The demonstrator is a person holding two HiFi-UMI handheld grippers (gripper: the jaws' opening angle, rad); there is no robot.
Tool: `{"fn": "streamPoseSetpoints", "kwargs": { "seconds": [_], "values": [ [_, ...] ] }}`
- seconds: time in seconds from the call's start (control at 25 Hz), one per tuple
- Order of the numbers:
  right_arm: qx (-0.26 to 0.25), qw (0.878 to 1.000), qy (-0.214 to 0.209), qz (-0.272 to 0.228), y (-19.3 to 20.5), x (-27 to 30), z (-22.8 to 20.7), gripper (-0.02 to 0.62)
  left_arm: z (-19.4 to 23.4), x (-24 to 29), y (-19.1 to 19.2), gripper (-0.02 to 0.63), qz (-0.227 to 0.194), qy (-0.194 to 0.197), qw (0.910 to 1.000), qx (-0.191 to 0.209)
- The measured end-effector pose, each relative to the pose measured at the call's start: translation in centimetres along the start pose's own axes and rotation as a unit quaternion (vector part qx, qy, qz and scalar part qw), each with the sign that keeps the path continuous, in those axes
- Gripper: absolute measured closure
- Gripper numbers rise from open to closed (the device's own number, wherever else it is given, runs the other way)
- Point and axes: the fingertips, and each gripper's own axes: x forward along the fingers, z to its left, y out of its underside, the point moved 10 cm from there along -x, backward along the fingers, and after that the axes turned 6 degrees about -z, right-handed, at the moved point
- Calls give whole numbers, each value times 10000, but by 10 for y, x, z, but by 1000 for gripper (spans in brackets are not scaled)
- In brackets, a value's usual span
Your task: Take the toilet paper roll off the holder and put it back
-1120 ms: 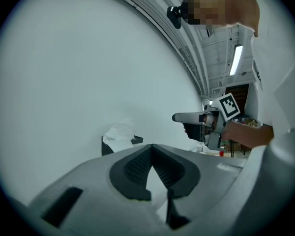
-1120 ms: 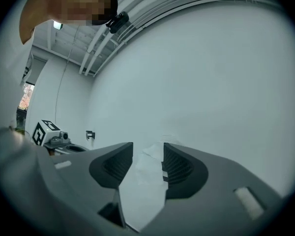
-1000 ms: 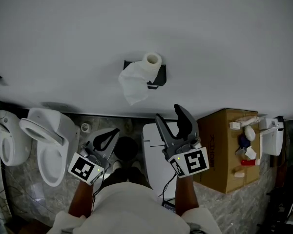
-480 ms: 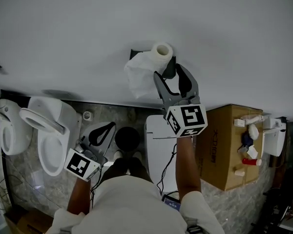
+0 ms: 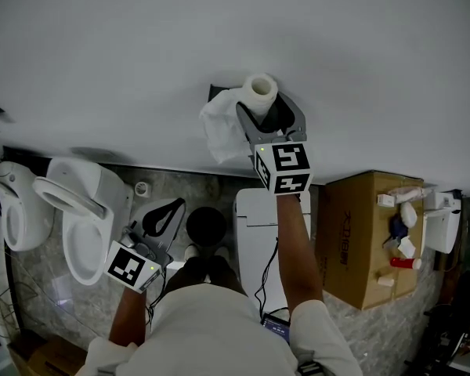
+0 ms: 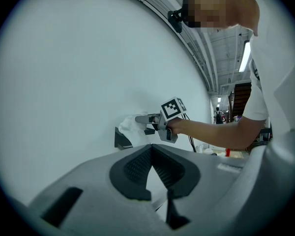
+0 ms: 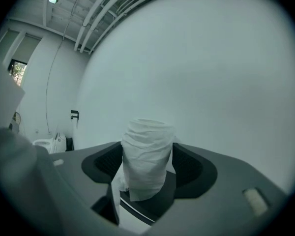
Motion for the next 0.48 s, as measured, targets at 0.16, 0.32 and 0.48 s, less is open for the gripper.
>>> {"fn": "streamPoseSetpoints", "kwargs": {
  "seconds": [0.16, 0.32, 0.48],
  "values": [
    [-172, 9997, 57, 184, -1, 4, 2, 267, 1, 0, -1, 606, -18, -30, 10000, -5],
    [-195, 9994, 100, 259, -1, 5, 2, 272, 0, 1, -1, 606, -1, -21, 10000, -4],
    [-237, 9987, 195, 397, 0, 10, 2, 278, -1, 3, -1, 606, -4, 13, 10000, 1]
  ]
}}
